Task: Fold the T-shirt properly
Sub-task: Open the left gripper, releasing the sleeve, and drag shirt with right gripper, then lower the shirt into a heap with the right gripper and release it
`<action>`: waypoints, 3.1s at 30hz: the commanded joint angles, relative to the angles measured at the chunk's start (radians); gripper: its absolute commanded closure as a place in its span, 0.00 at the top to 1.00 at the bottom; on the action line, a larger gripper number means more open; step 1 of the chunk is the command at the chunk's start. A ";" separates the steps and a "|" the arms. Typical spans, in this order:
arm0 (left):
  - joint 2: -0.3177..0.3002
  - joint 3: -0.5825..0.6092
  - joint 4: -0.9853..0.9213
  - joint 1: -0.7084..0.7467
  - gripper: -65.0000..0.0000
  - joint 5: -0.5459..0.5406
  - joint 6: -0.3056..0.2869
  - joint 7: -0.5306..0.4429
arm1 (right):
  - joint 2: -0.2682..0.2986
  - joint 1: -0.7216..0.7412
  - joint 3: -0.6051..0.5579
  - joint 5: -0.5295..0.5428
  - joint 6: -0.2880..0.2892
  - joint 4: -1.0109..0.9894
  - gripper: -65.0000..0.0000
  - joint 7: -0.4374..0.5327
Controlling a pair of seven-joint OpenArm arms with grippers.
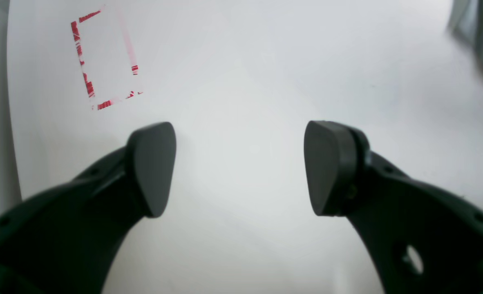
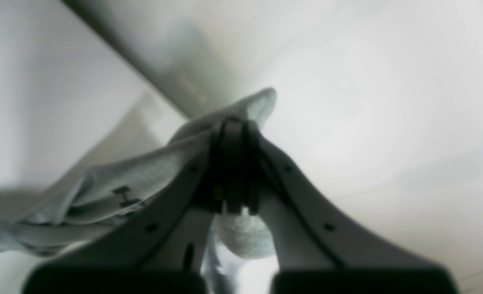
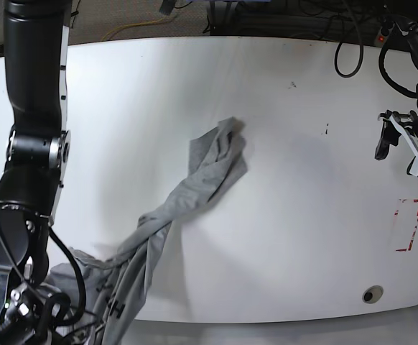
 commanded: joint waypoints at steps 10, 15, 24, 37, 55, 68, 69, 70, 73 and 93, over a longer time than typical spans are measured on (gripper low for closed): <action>-0.018 -0.003 0.012 0.010 0.69 -0.012 0.001 -0.016 | -0.078 0.196 -0.011 -0.007 -0.007 -0.427 0.00 0.060; -0.018 -0.005 0.012 0.009 0.69 -0.012 0.001 -0.016 | -0.130 0.196 -0.012 -0.009 -0.007 -0.553 0.00 0.079; -0.017 -0.007 0.013 0.012 0.69 -0.013 0.001 -0.016 | -0.170 0.196 -0.011 -0.007 -0.007 -0.553 0.00 0.074; -0.017 -0.008 0.012 0.032 0.69 -0.013 0.001 -0.018 | -0.138 0.196 -0.003 -0.009 -0.007 -0.143 0.00 0.074; -0.017 -0.002 0.012 0.032 0.69 -0.012 0.001 -0.018 | -0.150 -0.429 -0.011 0.002 -0.007 0.292 0.00 0.074; 0.046 0.000 0.010 0.029 0.69 0.108 0.001 -0.018 | -0.201 -0.679 -0.003 -0.009 -0.007 0.335 0.13 0.076; 0.046 0.000 0.010 0.030 0.69 0.108 0.001 -0.018 | -0.196 -0.685 -0.003 -0.010 -0.007 0.334 0.20 0.079; 0.046 0.000 0.010 0.032 0.69 0.105 0.001 -0.018 | -0.191 -0.693 -0.002 -0.010 -0.007 0.331 0.29 0.080; 0.048 0.000 0.010 0.032 0.69 0.105 0.001 -0.018 | -0.165 -0.724 0.034 -0.012 -0.007 0.329 0.53 0.084; 0.075 0.064 0.010 0.032 0.69 0.107 0.001 -0.018 | -0.116 -0.767 0.110 -0.168 -0.007 -0.186 0.66 0.462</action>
